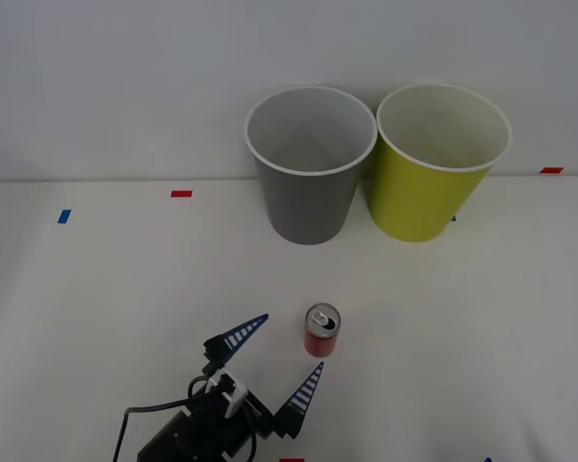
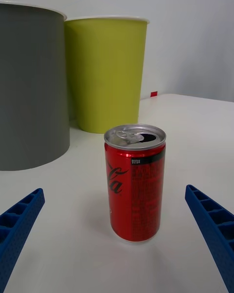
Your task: Put cans in the gray bin and PET bottles in the light green bin.
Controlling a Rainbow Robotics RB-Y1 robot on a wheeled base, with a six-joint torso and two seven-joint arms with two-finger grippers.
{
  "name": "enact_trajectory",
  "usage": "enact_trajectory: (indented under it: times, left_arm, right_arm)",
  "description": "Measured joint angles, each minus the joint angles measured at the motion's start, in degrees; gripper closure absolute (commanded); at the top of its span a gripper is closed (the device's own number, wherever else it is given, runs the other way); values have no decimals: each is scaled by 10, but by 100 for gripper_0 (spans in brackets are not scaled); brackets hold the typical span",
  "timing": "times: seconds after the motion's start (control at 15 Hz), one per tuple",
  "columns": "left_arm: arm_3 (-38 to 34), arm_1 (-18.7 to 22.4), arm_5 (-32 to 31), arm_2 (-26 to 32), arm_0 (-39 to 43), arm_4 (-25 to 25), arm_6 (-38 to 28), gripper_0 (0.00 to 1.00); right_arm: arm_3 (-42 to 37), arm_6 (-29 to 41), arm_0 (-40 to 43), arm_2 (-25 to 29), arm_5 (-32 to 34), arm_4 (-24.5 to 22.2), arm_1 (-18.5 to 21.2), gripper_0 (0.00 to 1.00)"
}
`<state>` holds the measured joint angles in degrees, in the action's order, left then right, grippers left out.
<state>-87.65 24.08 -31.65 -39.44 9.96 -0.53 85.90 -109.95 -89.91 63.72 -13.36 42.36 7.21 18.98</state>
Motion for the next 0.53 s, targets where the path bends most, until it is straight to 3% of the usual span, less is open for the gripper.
enact_trajectory:
  times: [0.53]
  left_arm:
    - [16,-44,49,-2,-27,35,-13,0]
  right_arm:
    - [0,0,0,0,0,0,0,0]
